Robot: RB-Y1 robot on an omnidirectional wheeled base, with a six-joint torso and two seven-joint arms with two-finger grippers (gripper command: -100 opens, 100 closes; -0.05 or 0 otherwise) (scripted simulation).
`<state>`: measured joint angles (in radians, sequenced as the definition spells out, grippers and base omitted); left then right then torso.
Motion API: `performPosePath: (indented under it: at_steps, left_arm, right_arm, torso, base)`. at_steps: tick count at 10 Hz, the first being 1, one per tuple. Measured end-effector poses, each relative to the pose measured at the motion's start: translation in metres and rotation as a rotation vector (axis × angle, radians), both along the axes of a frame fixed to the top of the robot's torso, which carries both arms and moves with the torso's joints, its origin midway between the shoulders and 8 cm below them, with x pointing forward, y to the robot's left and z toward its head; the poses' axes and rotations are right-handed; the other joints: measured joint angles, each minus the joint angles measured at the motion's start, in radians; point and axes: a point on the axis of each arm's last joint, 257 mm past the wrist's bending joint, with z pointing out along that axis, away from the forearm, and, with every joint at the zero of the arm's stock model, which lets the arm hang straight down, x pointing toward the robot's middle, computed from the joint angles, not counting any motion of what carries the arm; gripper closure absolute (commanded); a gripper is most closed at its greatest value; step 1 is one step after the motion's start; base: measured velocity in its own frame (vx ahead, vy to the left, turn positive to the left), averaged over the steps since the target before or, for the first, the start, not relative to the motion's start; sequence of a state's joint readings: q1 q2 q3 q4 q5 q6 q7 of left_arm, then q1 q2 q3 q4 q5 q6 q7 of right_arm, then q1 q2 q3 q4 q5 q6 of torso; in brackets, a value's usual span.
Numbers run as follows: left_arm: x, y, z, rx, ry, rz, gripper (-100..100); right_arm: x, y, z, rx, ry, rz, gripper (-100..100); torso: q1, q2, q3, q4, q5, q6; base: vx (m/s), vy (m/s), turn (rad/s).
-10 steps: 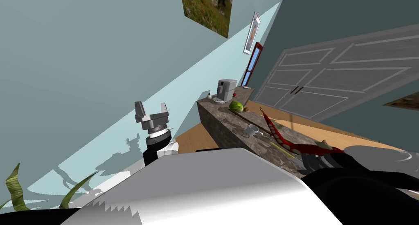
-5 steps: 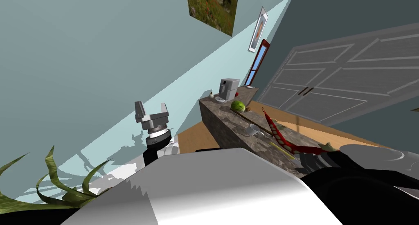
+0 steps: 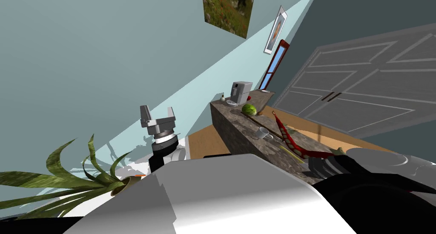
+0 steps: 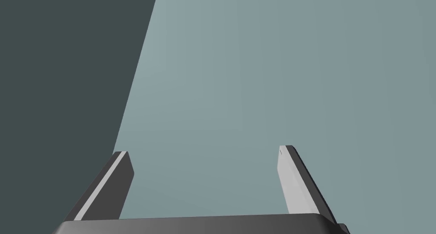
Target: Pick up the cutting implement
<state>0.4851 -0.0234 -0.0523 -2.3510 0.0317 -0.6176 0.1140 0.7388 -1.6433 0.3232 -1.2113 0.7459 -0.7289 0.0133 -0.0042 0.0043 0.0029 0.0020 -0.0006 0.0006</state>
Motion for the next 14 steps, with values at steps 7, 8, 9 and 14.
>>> performPosePath:
  at_steps: [7, 8, 9, 14]
  left_arm:
    - [0.0, 0.0, 0.0, 0.0, 0.0, 0.0, 0]
    - [0.0, 0.0, 0.0, 0.0, 0.0, 0.0, 0]
    - [0.0, 0.0, 0.0, 0.0, 0.0, 0.0, 0]
    - [0.0, 0.0, 0.0, 0.0, 0.0, 0.0, 0]
  right_arm:
    - [0.014, 0.002, -0.007, -0.002, 0.0, -0.091, -100]
    - [0.018, 0.003, -0.008, -0.003, 0.0, -0.098, -100]
    - [0.02, 0.003, -0.009, -0.004, -0.001, -0.118, -100]
    - [0.03, 0.003, -0.013, -0.009, -0.003, -0.189, -100]
  torso:
    - [0.0, 0.001, 0.0, 0.0, 0.0, 0.0]
    - [0.0, 0.001, 0.001, 0.0, 0.0, -0.001]
    - [0.0, 0.0, 0.0, 0.0, 0.0, 0.0]
    - [0.0, -0.002, -0.001, 0.0, 0.0, 0.001]
  base:
    - [-0.103, -0.007, 0.126]
    - [-0.1, -0.008, 0.109]
    - [-0.109, -0.008, 0.206]
    - [-0.084, 0.003, 0.068]
